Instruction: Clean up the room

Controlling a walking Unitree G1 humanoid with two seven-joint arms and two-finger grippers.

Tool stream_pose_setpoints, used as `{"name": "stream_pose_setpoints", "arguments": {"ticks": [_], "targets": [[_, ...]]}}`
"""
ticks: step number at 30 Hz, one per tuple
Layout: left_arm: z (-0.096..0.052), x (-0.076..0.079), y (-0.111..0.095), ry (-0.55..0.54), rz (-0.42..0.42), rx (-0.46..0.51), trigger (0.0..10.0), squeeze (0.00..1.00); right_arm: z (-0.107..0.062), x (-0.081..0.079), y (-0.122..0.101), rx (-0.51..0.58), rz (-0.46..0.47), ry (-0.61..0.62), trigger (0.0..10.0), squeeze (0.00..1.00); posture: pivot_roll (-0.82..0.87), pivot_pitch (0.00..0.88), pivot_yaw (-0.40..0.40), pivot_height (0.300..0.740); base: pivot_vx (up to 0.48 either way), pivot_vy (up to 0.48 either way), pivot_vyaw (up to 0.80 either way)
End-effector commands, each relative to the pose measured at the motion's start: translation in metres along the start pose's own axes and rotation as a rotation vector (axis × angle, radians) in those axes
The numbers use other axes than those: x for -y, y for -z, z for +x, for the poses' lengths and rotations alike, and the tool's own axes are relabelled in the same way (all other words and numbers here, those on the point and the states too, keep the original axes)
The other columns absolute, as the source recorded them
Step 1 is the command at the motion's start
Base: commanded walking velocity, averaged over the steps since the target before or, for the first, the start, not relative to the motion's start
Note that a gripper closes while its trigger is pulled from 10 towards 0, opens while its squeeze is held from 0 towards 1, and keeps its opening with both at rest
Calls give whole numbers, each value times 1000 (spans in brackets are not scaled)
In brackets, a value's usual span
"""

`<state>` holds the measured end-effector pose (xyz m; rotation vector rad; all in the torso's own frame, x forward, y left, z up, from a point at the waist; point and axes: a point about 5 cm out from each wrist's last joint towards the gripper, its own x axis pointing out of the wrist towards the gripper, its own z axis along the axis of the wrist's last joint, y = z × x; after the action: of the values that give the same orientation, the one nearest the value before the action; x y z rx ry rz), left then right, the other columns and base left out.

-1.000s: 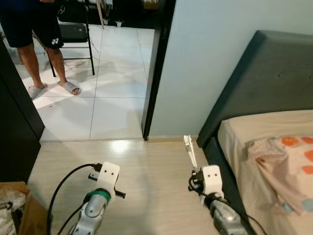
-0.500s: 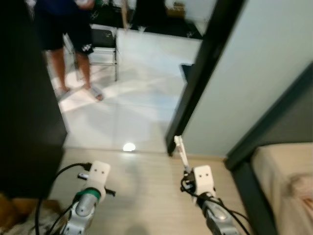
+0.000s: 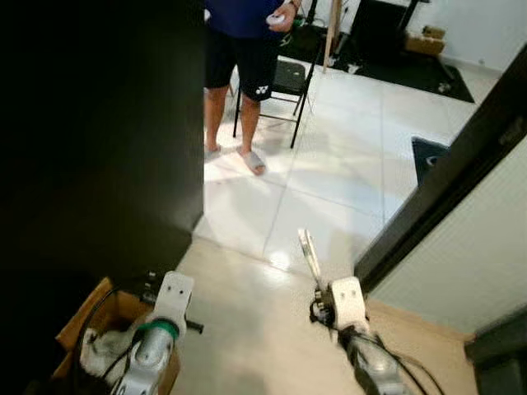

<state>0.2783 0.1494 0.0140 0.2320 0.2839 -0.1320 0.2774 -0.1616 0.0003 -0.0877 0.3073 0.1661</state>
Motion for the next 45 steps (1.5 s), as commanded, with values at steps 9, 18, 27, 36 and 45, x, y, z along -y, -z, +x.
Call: {"name": "stream_pose_setpoints", "arguments": {"ticks": [9, 18, 27, 36, 45], "targets": [[-3, 2, 7, 5, 0, -28, 10000, 0, -4, -1, 9, -28, 4, 0, 10000, 0, 45, 0, -64, 726, 0, 0, 797], [-7, 6, 10, 44, 3, -16, 10000, 0, -5, -2, 10, -26, 17, 0, 10000, 0, 46, 5, -62, 726, 0, 0, 176], [-8, 6, 10, 38, 4, -12, 10000, 0, -6, -2, 10, -26, 15, -1, 10000, 0, 46, 5, -62, 726, -244, 0, 0], [-8, 6, 9, 33, 2, -11, 10000, 0, -5, -3, 10, -25, 9, -4, 10000, 0, 48, 7, -62, 726, -385, 0, 0], [-8, 6, 9, 30, 2, -10, 10000, 0, -6, -3, 10, -25, 5, -8, 10000, 0, 48, 8, -62, 726, -378, 0, 514]]}}
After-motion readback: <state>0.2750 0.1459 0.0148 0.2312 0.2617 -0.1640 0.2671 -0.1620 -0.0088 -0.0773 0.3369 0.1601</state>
